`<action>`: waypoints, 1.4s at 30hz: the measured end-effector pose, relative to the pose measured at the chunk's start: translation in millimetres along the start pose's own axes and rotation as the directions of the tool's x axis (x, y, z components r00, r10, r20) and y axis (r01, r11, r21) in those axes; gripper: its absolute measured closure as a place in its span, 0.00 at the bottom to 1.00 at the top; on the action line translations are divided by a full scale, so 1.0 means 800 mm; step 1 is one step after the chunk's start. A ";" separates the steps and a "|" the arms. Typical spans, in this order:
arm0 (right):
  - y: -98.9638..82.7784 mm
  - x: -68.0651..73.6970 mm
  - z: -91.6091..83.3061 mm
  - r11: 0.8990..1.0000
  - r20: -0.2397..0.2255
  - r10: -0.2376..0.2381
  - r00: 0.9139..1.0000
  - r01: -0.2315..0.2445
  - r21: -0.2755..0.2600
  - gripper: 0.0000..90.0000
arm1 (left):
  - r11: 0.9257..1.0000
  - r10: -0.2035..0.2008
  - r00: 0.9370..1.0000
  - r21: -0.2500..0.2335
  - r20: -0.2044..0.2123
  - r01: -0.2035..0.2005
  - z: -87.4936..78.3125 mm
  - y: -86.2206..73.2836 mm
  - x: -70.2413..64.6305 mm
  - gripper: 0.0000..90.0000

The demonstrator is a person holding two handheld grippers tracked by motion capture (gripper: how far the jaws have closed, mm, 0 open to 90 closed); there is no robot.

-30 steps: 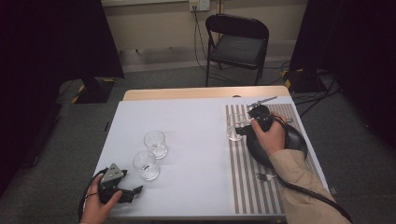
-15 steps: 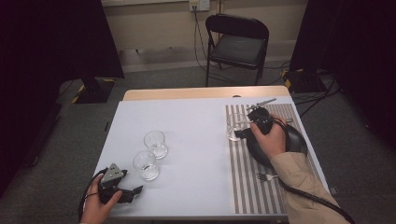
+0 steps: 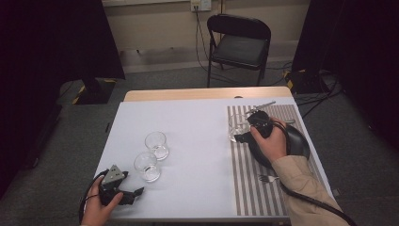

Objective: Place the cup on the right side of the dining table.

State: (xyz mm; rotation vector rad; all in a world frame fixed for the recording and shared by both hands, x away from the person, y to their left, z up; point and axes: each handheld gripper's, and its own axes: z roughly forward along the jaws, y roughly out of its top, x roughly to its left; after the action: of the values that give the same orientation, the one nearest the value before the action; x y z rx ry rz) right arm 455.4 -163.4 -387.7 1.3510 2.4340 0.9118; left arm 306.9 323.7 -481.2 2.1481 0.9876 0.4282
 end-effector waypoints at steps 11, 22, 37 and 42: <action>-0.004 0.002 -0.005 1.000 -0.012 -0.006 1.000 0.006 -0.008 0.17 | 1.000 0.001 1.000 0.000 0.003 -0.001 0.000 0.000 0.000 0.09; -0.012 0.005 -0.004 1.000 -0.030 -0.017 0.999 0.018 0.009 0.18 | 1.000 0.001 1.000 0.000 0.002 -0.001 0.000 0.000 0.000 0.09; -0.017 0.015 -0.002 0.999 -0.047 -0.041 0.998 0.041 0.010 0.18 | 1.000 0.000 1.000 -0.001 0.002 0.000 0.000 0.000 0.000 0.09; -0.019 0.018 -0.002 0.999 -0.051 -0.048 0.998 0.048 0.004 0.18 | 1.000 0.001 1.000 0.000 0.002 -0.001 0.000 0.000 0.000 0.09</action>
State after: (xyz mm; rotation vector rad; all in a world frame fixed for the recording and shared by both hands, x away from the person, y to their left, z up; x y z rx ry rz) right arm 436.6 -158.2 -394.0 1.2806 2.4964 0.9399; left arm 306.9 323.7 -481.2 2.1483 0.9855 0.4259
